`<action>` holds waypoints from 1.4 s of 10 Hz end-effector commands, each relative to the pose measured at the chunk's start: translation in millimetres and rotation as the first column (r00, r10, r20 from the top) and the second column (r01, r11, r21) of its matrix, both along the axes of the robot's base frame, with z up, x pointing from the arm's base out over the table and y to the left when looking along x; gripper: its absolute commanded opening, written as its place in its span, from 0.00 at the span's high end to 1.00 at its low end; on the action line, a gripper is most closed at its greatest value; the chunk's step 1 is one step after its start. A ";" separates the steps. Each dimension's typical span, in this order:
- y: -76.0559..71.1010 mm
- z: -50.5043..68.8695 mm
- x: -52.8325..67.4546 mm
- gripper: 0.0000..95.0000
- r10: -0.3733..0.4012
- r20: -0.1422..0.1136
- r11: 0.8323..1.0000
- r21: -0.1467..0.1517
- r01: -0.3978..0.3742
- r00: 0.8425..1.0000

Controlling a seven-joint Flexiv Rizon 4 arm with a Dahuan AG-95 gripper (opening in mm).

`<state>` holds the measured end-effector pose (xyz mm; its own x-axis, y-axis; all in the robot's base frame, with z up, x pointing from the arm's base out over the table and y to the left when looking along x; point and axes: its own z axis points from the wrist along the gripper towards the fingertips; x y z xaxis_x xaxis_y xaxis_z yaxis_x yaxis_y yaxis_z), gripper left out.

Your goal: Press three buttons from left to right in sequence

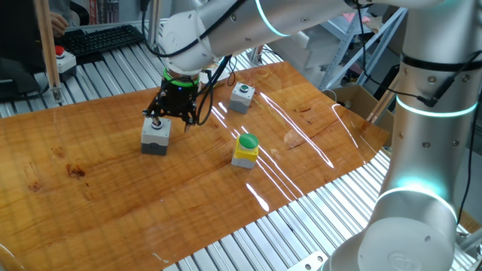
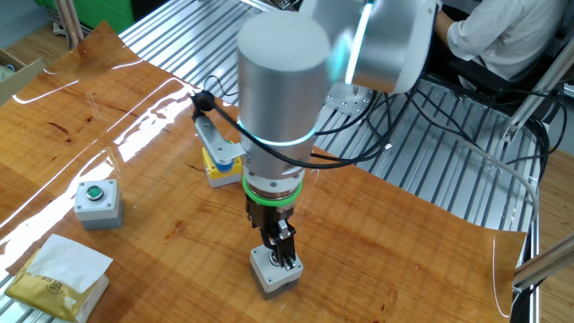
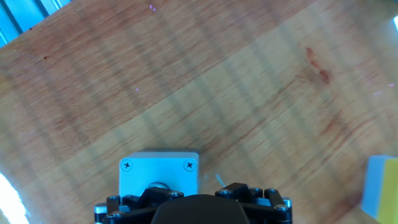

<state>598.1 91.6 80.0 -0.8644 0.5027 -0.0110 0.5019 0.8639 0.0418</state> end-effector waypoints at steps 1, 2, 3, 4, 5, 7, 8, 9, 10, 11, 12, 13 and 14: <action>-1.4 11.1 -2.4 0.20 0.015 -0.018 1.000 -0.004 -0.015 1.000; -2.0 13.2 -2.8 0.20 0.021 -0.018 1.000 -0.017 -0.021 1.000; -3.1 17.1 -3.5 0.20 0.026 -0.017 0.999 -0.017 -0.027 0.999; -5.2 22.0 -4.4 0.20 0.067 -0.016 0.998 -0.018 -0.067 0.998; -7.2 24.5 -4.6 0.60 0.106 -0.016 0.994 -0.024 -0.106 0.994; -24.0 33.1 -2.2 1.00 0.209 -0.018 0.977 -0.023 -0.210 0.978; -37.0 34.0 0.9 1.00 0.241 -0.018 0.970 -0.019 -0.241 0.970; -50.7 32.8 4.4 1.00 0.281 -0.016 0.960 -0.017 -0.281 0.960; -57.8 32.3 10.3 1.00 0.309 -0.013 0.951 -0.008 -0.309 0.951; -67.2 31.3 15.1 1.00 0.360 -0.010 0.933 -0.022 -0.360 0.933; -71.6 30.8 18.5 1.00 0.393 -0.006 0.919 -0.023 -0.393 0.920; -78.1 30.1 22.5 1.00 0.445 0.006 0.895 -0.030 -0.444 0.896; -85.7 29.0 25.6 1.00 0.479 0.006 0.878 -0.025 -0.478 0.878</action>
<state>618.1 15.2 109.6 -0.9954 0.0927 -0.0251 0.0922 0.9956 0.0187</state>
